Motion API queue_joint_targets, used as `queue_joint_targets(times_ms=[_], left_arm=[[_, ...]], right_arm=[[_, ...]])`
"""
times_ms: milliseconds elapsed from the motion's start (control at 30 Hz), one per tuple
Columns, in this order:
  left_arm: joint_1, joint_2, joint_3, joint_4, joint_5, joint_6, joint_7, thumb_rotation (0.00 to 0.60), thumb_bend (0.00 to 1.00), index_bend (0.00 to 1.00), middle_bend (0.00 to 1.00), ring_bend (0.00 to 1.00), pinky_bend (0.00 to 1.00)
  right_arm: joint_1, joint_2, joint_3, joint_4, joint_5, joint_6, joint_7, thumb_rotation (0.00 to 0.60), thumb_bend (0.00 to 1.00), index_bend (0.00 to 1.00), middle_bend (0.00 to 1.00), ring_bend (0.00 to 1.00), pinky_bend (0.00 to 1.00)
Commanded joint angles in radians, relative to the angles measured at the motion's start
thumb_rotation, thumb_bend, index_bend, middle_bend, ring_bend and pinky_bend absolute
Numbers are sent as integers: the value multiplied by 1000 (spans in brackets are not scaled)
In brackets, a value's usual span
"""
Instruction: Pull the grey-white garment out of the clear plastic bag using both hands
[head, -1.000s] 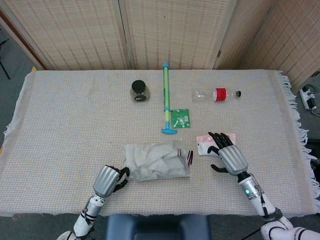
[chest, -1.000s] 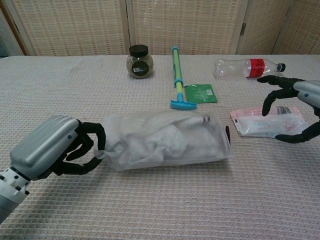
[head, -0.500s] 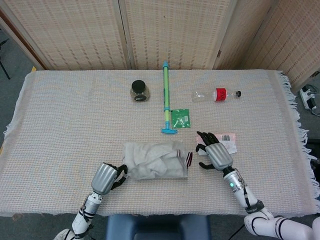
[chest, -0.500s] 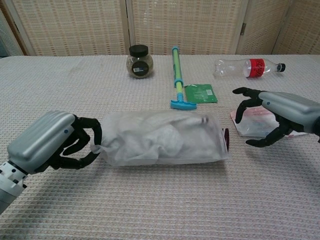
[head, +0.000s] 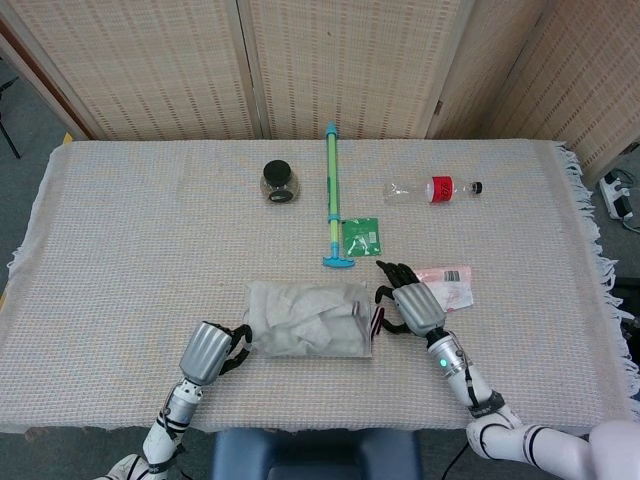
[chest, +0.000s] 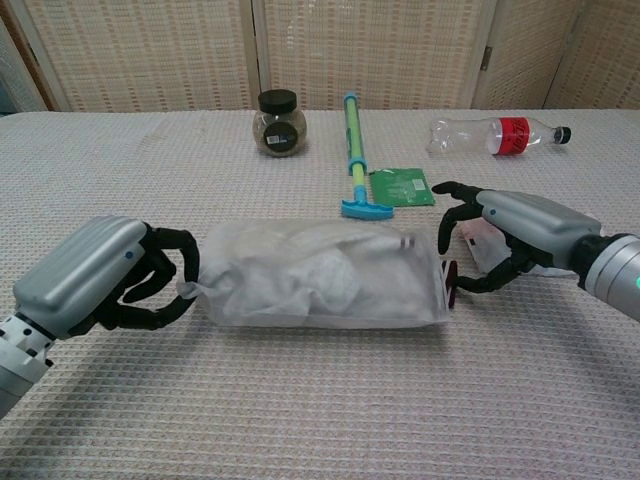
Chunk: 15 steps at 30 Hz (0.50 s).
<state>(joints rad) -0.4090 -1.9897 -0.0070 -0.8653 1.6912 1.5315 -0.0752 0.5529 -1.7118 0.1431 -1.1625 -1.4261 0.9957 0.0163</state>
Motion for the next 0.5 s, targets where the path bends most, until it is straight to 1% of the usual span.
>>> queue_joint_targets(times_ms=[33, 167, 300, 433, 500], left_arm=[[0, 0, 0, 2, -1, 0, -1, 600, 596, 710, 1000, 1000, 1000], [-2, 0, -2, 6, -4, 0, -4, 600, 597, 710, 1000, 1000, 1000], [-3, 2, -5, 7, -7, 1, -8, 600, 596, 709, 1000, 1000, 1000], [-5, 3, -5, 10, -8, 2, -11, 600, 596, 710, 1000, 1000, 1000], [-5, 4, -6, 12, -10, 2, -11, 600, 596, 710, 1000, 1000, 1000]], right_arm=[[13, -23, 1, 24, 0, -3, 15, 600, 259, 448, 5, 0, 0], [26, -49, -1, 51, -1, -6, 30, 600, 291, 458, 9, 0, 0], [37, -67, -2, 70, -2, -6, 40, 600, 349, 469, 12, 0, 0], [47, -88, 1, 91, 4, -8, 42, 600, 423, 499, 20, 0, 0], [49, -99, 1, 102, 5, -4, 44, 600, 478, 534, 31, 0, 0]])
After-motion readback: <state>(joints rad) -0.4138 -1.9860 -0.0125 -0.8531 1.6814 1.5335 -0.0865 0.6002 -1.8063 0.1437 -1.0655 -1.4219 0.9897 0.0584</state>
